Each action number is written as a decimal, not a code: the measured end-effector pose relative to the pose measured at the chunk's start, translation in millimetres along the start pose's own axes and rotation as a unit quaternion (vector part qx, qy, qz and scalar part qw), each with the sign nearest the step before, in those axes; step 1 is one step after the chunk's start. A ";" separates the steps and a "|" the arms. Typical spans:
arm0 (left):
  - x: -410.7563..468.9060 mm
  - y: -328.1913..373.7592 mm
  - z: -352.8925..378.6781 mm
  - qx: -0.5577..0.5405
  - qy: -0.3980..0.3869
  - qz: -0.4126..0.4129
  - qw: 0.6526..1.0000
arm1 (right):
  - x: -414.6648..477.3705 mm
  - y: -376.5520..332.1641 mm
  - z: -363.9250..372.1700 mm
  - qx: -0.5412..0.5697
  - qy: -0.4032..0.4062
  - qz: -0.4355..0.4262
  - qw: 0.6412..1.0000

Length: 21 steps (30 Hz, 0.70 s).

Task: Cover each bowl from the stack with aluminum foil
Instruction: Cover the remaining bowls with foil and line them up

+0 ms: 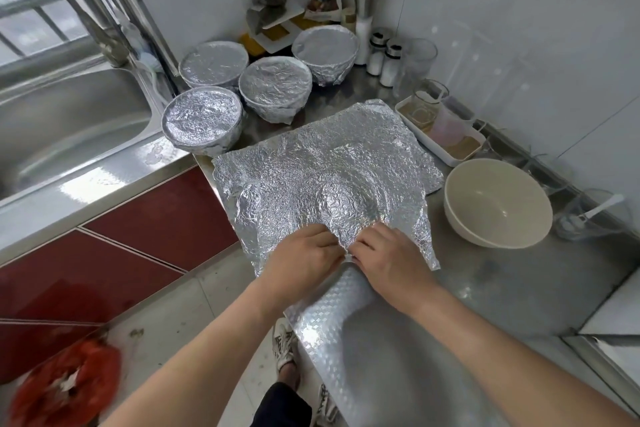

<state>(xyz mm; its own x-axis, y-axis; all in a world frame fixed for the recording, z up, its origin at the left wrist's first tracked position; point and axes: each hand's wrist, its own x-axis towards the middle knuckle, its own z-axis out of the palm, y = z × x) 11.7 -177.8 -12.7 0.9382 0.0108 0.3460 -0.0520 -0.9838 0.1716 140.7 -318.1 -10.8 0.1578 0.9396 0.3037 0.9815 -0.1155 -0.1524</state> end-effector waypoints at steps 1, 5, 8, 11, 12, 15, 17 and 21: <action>2.6 0.5 0.5 0.002 -0.001 0.009 1.000 | 0.1 -0.3 0.5 -0.012 0.004 -0.004 1.000; 11.6 1.7 -1.1 0.000 0.013 0.025 1.000 | 2.4 0.6 4.0 -0.052 0.022 -0.029 0.998; 14.9 -1.0 -3.0 -0.010 0.006 0.038 0.999 | 5.5 1.1 2.2 -0.064 0.034 -0.034 0.997; 15.9 -1.7 -12.4 -0.005 0.016 0.061 0.998 | 4.0 -6.3 -6.1 -0.074 0.052 -0.012 0.996; 14.1 -2.0 -15.8 0.001 0.022 0.073 0.997 | 2.6 -11.8 -9.1 -0.073 0.054 -0.001 0.996; 1.5 -6.2 -22.0 0.028 0.026 0.100 0.994 | -1.3 -31.1 -10.5 -0.060 0.060 0.026 0.996; -8.3 -9.7 -20.4 0.029 0.027 0.101 0.994 | -1.8 -41.3 -3.9 -0.048 0.052 0.052 0.996; -23.0 -16.2 -18.1 0.016 0.007 0.077 0.997 | 0.5 -55.8 11.8 -0.018 0.042 0.108 0.993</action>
<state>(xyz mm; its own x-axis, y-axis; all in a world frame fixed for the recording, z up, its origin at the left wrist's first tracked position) -15.2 -158.8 -6.7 0.9147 -0.1383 0.3797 -0.1840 -0.9791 0.0867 84.7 -307.4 -13.2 0.3725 0.8618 0.3443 0.9267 -0.3251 -0.1886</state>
